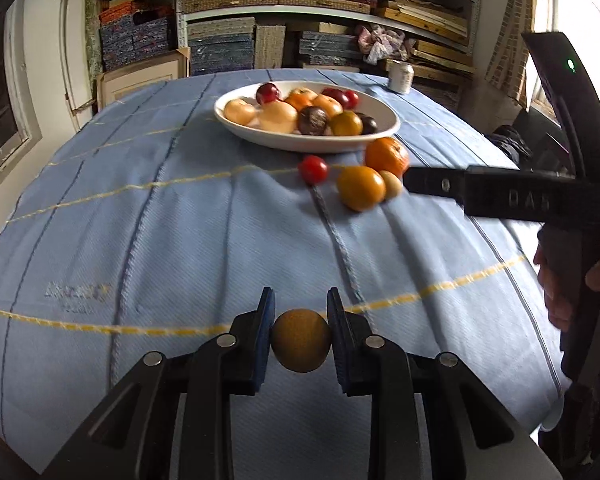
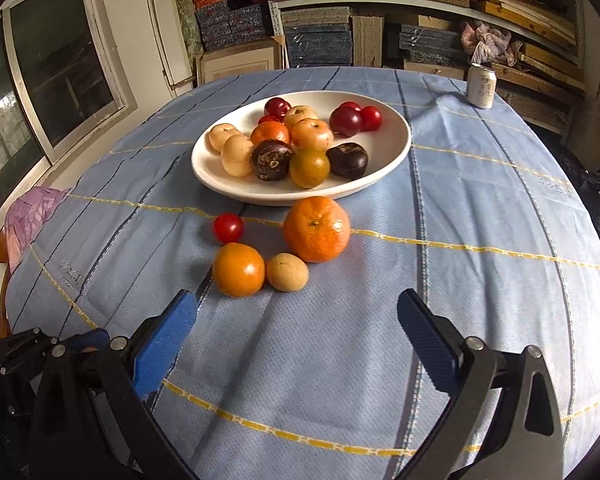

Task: Organize fruits
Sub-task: 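Hold the orange in the left gripper while the right moves toward the fruits, then grasp the orange with the right gripper while the left holds its orange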

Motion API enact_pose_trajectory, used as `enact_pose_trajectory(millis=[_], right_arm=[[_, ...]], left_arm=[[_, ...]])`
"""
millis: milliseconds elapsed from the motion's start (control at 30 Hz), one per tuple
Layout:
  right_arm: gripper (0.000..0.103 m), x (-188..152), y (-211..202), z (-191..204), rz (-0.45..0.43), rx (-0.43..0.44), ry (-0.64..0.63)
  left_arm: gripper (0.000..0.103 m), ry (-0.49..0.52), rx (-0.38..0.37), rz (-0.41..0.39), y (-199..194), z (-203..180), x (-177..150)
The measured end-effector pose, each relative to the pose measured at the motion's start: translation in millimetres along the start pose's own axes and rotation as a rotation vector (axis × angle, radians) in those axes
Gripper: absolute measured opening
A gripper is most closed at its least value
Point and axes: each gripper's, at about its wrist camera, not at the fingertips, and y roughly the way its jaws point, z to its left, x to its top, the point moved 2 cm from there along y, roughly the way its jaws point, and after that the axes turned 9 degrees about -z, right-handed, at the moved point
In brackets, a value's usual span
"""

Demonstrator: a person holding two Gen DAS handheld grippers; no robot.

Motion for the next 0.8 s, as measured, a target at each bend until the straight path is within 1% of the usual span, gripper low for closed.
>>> enact_pose_trajectory(millis=[67,100,167,233,267,300,333,400,467,533,567,600,700,800], right_arm=[[0.098,1.7,2.8,12.4,-0.025,-0.011,-0.037],[0.098,1.4,4.3,19.9,-0.029,0.001,-0.051],[0.098,1.3,10.9,32.4,-0.014,0.031,-0.072],[0.095,2.3,19.8,41.0,-0.005,0.028,-0.093],[0.088,3.2,24.9,43.3,0.001,0.019,-0.097],[0.077,3.5,29.8,44.9,0.011,0.018,-0.094],[0.073,3.6,35.3,47.0,0.027,0.025,-0.092],[0.071,4.6,41.0,51.8,0.013,-0.007,-0.121],[0.069,4.9,44.1,58.4,0.007,-0.021,-0.147],[0.054,4.5,45.2,62.9,-0.001,-0.035,-0.166],[0.037,3.5,45.1,65.0,-0.001,-0.039,-0.179],[0.037,1.6,46.9,67.0,0.013,-0.031,-0.189],[0.037,-0.6,47.7,67.3,0.004,-0.027,-0.198],[0.036,0.6,46.7,61.3,0.006,0.003,-0.161]], left_arm=[[0.027,-0.033,0.022,-0.022,-4.0,12.1,4.3],[0.027,-0.046,0.017,-0.03,-6.1,16.5,5.1],[0.027,-0.069,0.013,-0.034,-8.7,22.5,3.6],[0.027,-0.071,0.026,-0.031,-10.5,26.5,0.1],[0.027,-0.071,0.026,-0.031,-11.0,27.6,-1.3],[0.027,-0.075,0.021,-0.029,-11.9,28.7,-3.2],[0.027,-0.079,0.016,-0.027,-12.3,30.0,-4.6],[0.027,-0.081,0.014,-0.022,-11.6,31.3,-7.0],[0.027,-0.086,0.013,-0.017,-9.6,32.1,-8.6],[0.027,-0.087,0.007,-0.009,-7.4,31.8,-10.5],[0.027,-0.086,0.003,-0.007,-6.0,32.1,-10.8],[0.027,-0.082,-0.004,-0.006,-5.9,30.4,-11.3],[0.027,-0.075,-0.017,-0.008,-5.7,27.8,-11.3],[0.027,-0.069,-0.025,-0.006,-5.1,25.9,-11.4]])
